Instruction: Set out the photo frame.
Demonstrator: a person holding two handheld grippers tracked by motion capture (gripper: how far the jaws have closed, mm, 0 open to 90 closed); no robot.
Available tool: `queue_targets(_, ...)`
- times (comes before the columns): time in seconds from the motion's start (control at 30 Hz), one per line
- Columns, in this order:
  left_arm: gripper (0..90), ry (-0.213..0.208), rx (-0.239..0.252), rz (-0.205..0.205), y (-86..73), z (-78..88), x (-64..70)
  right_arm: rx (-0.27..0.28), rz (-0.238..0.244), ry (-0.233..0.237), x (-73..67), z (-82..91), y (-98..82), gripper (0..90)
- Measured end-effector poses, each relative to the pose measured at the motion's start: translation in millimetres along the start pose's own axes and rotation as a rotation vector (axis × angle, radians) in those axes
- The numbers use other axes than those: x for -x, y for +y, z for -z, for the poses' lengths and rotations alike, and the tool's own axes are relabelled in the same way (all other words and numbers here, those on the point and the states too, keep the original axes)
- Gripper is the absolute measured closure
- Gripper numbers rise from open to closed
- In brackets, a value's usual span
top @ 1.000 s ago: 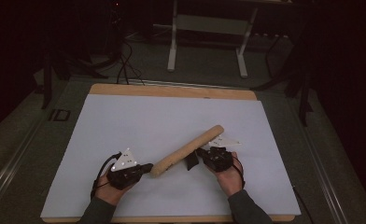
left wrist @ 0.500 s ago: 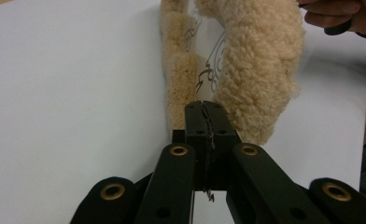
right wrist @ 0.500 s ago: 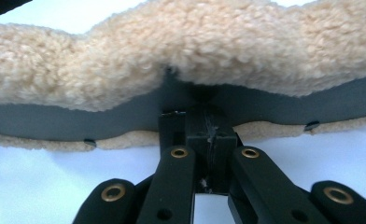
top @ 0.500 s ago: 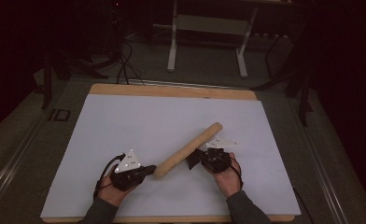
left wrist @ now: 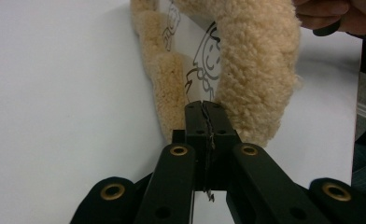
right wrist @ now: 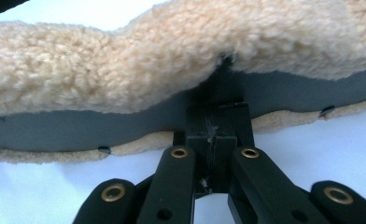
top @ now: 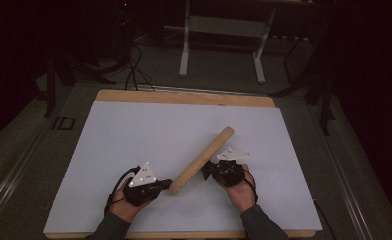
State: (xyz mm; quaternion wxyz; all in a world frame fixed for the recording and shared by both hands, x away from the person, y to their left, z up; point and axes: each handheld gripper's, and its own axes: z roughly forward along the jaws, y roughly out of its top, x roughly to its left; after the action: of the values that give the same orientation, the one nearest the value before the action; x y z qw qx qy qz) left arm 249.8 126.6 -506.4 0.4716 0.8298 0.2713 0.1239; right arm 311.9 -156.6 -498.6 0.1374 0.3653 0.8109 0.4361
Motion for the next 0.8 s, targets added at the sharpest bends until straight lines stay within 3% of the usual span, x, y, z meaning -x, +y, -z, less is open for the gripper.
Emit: queue_targets(0.8,90.0,-0.023,-0.005,-0.026,2.2,-13.3,11.6,-0.02,0.031,0.046,-13.7,-7.5,-2.0,89.8)
